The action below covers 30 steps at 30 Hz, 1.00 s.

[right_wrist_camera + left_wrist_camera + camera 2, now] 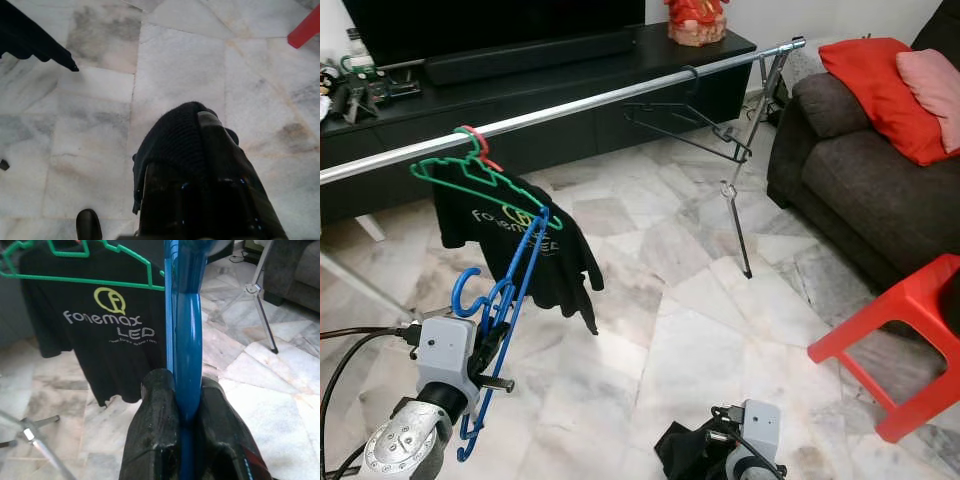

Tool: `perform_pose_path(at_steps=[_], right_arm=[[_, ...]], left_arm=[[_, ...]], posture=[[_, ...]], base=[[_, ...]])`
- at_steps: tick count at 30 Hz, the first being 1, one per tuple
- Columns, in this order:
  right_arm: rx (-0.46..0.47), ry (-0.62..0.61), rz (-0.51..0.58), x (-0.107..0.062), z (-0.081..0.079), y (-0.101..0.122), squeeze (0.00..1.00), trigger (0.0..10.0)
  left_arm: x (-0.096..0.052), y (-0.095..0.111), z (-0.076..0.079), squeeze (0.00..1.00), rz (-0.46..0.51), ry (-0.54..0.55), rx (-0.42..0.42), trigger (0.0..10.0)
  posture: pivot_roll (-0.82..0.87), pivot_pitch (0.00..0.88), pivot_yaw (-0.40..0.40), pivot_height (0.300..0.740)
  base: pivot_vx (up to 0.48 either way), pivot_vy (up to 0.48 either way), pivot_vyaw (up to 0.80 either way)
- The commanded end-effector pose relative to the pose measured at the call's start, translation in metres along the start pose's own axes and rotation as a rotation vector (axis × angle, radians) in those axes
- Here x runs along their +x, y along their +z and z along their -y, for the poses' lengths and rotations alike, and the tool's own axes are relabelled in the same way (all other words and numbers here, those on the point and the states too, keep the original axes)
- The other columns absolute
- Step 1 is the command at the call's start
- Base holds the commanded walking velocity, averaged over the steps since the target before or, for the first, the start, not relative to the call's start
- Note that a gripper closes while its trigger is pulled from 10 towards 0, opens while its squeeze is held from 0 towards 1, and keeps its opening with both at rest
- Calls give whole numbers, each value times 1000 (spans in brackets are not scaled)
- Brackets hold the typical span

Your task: Hang hanger

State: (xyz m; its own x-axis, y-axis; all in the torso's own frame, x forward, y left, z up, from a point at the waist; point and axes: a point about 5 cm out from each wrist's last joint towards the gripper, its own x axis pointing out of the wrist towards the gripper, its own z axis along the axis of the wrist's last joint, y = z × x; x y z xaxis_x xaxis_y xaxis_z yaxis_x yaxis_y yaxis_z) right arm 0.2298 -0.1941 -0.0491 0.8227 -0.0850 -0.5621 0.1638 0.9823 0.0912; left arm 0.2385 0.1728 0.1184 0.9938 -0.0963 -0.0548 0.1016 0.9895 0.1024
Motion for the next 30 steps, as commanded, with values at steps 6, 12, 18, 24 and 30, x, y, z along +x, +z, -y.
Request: perform_pose_path(at_steps=[6,12,18,24,30], right_arm=[[-2,-9,-2,-2,3,-3,0,10000],[2,-8,5,-2,3,-2,0,10000],[1,-7,6,-2,3,-2,0,10000],[-27,-2,5,-1,3,-1,0,10000],[-50,12,9,-1,2,0,0,10000]], left_arm=[[-2,0,0,0,3,0,-9,10000],[0,1,-1,0,4,8,-11,10000],[0,1,-1,0,2,10,-12,10000],[3,-2,-3,0,-28,29,-31,10000],[3,-3,-3,0,-35,36,-37,10000]], posture=[[53,140,2,740],[55,138,1,740],[55,138,1,740],[55,138,-2,740],[56,139,-2,740]], base=[[-278,0,0],[-276,0,0],[-177,0,0],[0,0,0],[0,0,533]])
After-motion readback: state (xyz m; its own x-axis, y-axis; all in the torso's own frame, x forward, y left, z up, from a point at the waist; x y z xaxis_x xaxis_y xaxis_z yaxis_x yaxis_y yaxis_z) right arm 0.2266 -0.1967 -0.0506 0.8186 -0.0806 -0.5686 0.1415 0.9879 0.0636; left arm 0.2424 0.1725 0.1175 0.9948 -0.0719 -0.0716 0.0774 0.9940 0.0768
